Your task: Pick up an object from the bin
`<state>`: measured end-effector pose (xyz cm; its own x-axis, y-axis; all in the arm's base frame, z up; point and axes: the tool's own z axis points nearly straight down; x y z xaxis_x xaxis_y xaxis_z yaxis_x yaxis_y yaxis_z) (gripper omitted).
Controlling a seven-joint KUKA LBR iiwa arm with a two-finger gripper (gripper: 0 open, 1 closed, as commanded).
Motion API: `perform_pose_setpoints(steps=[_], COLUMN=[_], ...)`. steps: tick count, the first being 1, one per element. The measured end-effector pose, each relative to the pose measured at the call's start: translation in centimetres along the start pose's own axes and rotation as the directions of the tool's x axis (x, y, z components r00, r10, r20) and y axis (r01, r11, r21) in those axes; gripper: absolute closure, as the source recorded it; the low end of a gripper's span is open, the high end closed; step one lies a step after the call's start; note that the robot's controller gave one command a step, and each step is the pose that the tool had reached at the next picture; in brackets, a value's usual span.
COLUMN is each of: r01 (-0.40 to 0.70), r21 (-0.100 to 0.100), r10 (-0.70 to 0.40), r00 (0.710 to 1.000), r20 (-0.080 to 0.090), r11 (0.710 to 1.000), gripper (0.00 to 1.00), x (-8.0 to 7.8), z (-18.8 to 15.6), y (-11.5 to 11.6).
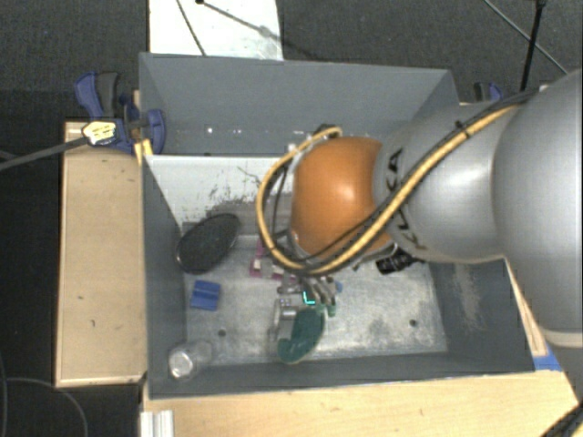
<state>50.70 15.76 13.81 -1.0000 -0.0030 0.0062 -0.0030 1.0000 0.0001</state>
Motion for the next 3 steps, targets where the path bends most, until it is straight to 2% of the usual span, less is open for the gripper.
perform_pose_setpoints(steps=[1, 2, 3], r01=[0.282, 0.157, 0.155], r21=[0.002, 0.001, -0.001], r10=[-0.282, -0.157, -0.155], r00=[0.959, 0.988, 0.988], r20=[0.014, -0.002, 0.012], r11=[0.959, 0.988, 0.988], gripper=[0.0, 0.0, 1.0], x=[-0.5, 2.4, 2.0], z=[-8.2, 5.5, 4.9], y=[-1.5, -4.7, -4.5])
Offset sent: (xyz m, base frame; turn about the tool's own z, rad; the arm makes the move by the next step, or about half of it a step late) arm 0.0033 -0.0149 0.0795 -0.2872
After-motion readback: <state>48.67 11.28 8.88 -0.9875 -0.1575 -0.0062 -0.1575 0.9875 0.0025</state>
